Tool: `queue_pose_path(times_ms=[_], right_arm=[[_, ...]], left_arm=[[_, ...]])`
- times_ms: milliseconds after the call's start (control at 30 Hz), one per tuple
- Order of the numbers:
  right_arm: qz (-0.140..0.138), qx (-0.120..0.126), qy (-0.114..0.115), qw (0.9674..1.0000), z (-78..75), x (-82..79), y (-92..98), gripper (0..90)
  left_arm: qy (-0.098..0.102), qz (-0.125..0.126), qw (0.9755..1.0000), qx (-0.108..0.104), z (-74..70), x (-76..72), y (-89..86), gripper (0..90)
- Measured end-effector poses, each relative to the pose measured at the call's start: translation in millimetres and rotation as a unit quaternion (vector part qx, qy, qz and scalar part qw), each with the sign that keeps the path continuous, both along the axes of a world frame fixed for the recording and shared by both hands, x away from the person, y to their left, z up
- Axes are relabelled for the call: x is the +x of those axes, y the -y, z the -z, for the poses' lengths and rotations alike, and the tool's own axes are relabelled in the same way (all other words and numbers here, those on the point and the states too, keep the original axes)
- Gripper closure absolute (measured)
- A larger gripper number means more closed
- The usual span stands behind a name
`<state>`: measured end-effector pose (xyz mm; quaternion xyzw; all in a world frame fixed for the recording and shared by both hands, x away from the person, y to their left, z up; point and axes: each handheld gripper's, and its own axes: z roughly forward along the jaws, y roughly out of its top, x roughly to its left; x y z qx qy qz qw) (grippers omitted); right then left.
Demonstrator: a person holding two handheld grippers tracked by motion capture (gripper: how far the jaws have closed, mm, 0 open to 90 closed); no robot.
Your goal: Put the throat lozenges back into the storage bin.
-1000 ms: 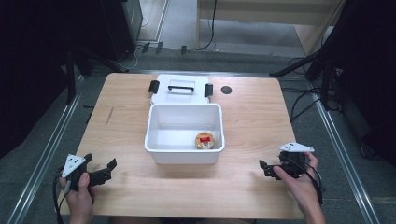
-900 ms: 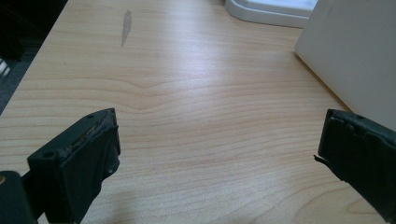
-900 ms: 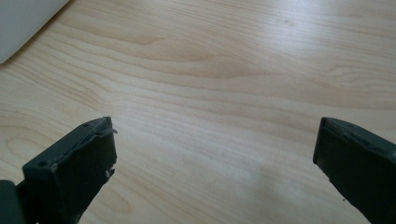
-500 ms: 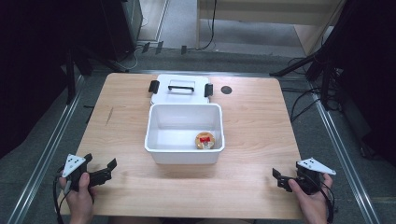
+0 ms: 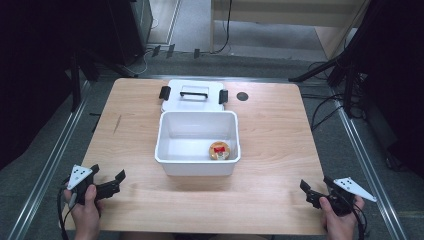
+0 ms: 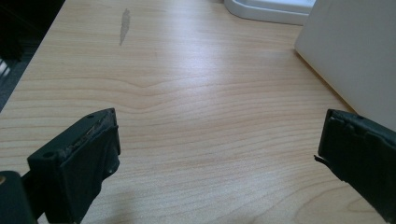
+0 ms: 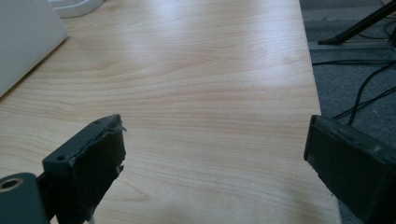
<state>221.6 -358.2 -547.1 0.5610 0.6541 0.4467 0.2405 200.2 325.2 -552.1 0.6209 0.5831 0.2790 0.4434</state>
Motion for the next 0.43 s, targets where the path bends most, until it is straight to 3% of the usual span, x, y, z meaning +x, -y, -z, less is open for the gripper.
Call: queue_pose_path(times_ms=[433], right_arm=[[-0.001, 0.024, -0.016, 0.9996, 1.1, 3.3, 2.9, 9.0]], left_arm=[[-0.002, -0.002, 1.0, -0.005, 0.0, 1.0, -1.3, 0.0]])
